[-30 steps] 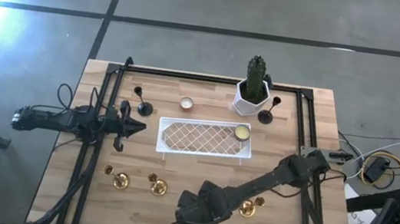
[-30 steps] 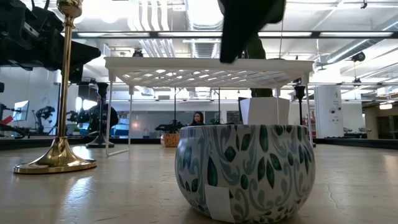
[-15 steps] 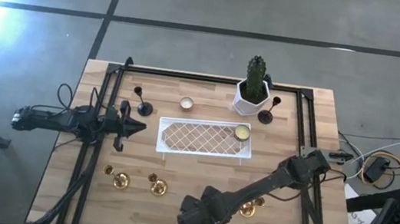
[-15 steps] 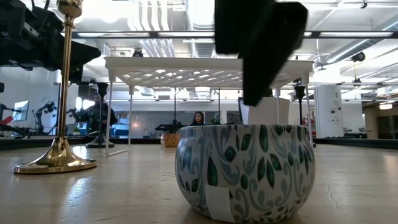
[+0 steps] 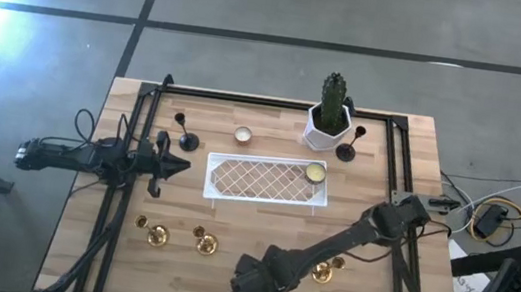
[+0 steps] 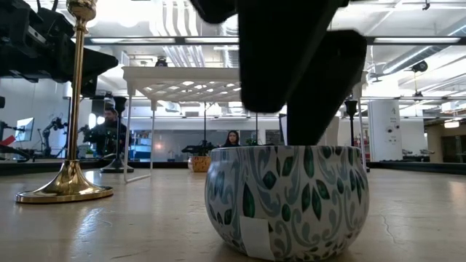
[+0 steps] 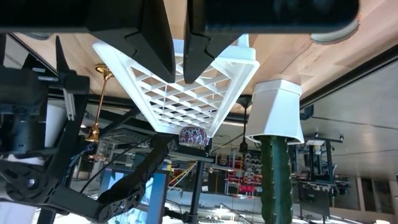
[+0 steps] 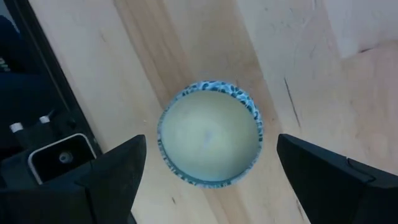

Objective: Pick & Place candle stick holders
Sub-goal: Put the blue scented candle on the shelf

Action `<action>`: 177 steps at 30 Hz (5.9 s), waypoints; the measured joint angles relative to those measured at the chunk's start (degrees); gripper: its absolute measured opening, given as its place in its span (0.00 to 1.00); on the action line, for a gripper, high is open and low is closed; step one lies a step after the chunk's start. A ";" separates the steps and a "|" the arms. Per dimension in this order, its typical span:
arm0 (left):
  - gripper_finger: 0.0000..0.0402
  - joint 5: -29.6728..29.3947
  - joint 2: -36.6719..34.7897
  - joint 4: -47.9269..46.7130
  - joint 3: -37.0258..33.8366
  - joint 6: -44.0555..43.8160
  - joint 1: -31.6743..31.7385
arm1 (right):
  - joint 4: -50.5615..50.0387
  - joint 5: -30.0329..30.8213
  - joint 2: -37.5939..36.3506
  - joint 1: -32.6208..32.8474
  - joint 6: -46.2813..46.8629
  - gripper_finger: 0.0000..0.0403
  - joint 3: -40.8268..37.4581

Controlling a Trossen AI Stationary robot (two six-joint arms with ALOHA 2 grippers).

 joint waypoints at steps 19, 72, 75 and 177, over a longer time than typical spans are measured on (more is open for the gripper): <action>0.09 0.01 0.02 0.00 0.00 0.01 0.00 | 6.22 -4.35 -0.01 -1.12 0.33 0.89 -5.60; 0.09 0.00 0.02 0.00 0.00 0.01 0.02 | 4.77 -3.82 -0.23 -0.15 4.29 0.89 -2.97; 0.09 0.01 0.02 0.00 0.00 0.01 0.01 | 7.21 -5.05 -0.22 -0.15 4.49 0.89 -4.54; 0.09 -0.01 0.00 0.08 0.00 0.01 0.02 | -0.11 2.82 -3.12 -2.75 1.48 0.71 -10.67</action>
